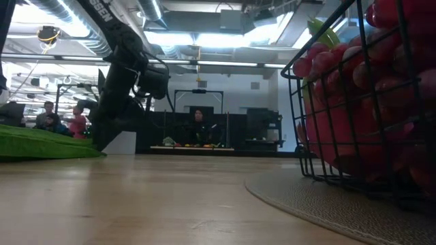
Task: Build produce basket
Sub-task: Put the green leaf lettuce into the black wire basket
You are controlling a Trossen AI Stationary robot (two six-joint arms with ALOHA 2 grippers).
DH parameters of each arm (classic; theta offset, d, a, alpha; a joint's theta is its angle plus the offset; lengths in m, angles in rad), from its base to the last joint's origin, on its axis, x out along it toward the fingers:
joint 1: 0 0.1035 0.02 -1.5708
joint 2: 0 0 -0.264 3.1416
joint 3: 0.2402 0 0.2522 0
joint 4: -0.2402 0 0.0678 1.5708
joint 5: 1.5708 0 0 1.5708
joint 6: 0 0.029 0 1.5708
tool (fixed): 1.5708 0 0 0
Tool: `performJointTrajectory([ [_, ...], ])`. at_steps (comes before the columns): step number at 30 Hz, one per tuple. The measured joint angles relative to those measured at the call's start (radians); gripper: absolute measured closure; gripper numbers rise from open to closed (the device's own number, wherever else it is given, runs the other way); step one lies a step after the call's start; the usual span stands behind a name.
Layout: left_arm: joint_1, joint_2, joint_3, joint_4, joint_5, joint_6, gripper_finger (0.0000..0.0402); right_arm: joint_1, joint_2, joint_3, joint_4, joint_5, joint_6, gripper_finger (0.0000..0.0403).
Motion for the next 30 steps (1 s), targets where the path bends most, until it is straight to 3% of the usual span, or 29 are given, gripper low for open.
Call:
performJointTrajectory([
  [7,-0.004,0.0,0.0,-0.008,0.031,0.047,0.0394,0.0,0.0,0.0,0.0,0.001,0.0,0.0329],
  [16,-0.129,-0.051,0.063,-0.098,0.073,0.018,0.0401,0.0,0.0,0.0,0.0,0.0,0.0,0.0329],
  [22,-0.271,-0.103,0.203,-0.203,0.097,-0.062,0.0401,0.0,0.0,0.0,0.0,0.0,-0.007,0.0329],
  [30,-0.473,-0.123,0.499,-0.294,0.075,-0.16,0.0401,0.0,0.0,-0.001,-0.009,-0.001,-0.079,0.0329],
])
